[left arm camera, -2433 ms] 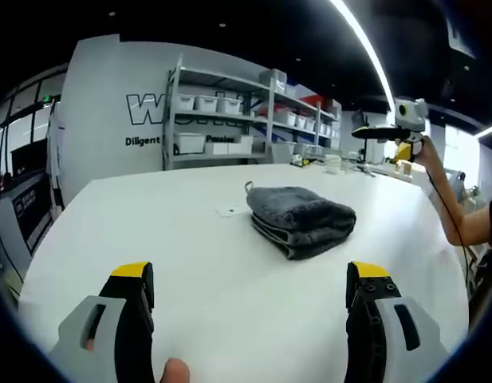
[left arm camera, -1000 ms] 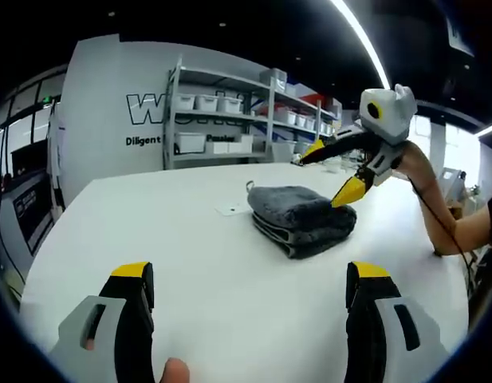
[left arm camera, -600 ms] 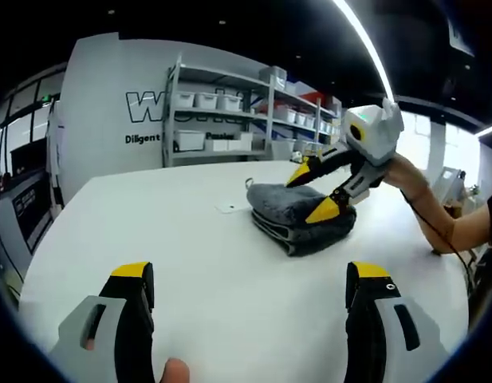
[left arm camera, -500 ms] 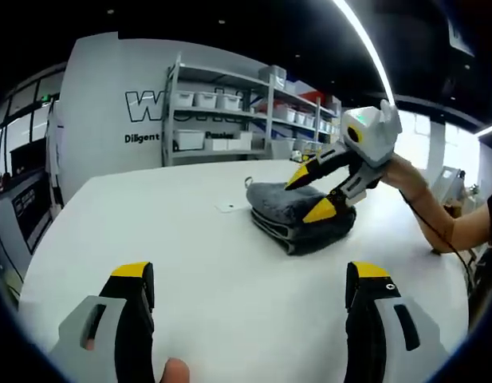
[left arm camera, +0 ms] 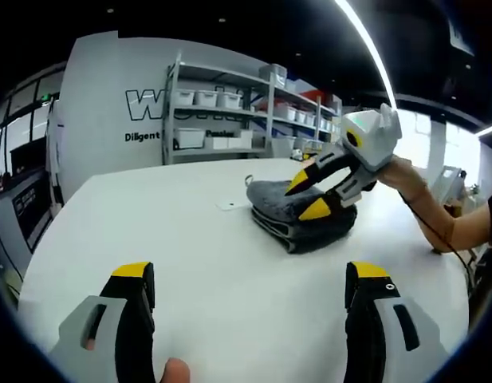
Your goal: Open the folded towel by lifting each exposed corner and separating the folded layers until the towel lies flat within the target outline without major curled edges
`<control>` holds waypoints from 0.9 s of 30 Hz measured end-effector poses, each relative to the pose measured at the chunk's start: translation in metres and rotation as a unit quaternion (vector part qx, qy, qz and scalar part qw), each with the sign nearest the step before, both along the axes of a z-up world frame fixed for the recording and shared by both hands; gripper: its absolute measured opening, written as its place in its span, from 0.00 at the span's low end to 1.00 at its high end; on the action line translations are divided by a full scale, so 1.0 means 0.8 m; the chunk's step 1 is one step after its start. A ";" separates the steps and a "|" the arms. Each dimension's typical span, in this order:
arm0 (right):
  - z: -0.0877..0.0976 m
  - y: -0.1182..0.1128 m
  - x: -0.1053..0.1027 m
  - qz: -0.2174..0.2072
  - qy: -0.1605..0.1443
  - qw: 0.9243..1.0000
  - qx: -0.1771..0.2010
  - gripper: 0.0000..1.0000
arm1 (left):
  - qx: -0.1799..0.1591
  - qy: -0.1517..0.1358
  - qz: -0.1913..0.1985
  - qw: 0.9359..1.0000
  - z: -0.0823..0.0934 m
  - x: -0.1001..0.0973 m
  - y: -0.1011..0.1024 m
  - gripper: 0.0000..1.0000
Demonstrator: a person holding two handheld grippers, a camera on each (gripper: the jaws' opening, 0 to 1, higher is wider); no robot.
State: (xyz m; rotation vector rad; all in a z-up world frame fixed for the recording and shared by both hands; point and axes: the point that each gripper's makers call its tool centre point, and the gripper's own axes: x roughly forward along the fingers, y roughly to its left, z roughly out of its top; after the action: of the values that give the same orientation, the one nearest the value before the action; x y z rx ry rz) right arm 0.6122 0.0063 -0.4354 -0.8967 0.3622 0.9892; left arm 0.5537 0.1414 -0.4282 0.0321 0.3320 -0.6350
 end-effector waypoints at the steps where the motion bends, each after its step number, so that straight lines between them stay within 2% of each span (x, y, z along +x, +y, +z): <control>1: 0.000 0.001 0.000 0.002 -0.005 1.000 -0.001 0.21 | 0.000 0.000 0.000 1.000 0.000 0.000 0.000 0.98; 6: -0.003 0.003 -0.002 0.016 -0.008 1.000 -0.004 0.09 | 0.000 0.003 -0.001 1.000 -0.003 0.001 -0.001 0.98; 11: 0.001 -0.003 -0.006 0.018 -0.015 1.000 0.003 0.04 | 0.000 0.006 0.000 1.000 -0.005 0.002 -0.001 0.98; 17: 0.023 -0.015 -0.006 -0.004 -0.013 0.998 0.060 0.03 | -0.001 0.006 0.000 1.000 -0.005 0.001 -0.001 0.97; 20: 0.040 -0.029 -0.005 -0.021 -0.024 0.995 0.092 0.03 | 0.000 0.008 0.000 1.000 -0.007 0.001 -0.001 0.97; 27: 0.070 -0.066 -0.009 -0.042 -0.043 0.990 0.125 0.03 | 0.000 0.008 -0.005 1.000 -0.007 -0.001 -0.006 0.97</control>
State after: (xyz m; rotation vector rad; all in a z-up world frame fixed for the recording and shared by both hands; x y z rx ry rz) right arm 0.6051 -0.0469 -0.3791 -0.6891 0.1966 0.8932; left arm 0.5529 0.1370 -0.4340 0.0297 0.3476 -0.6454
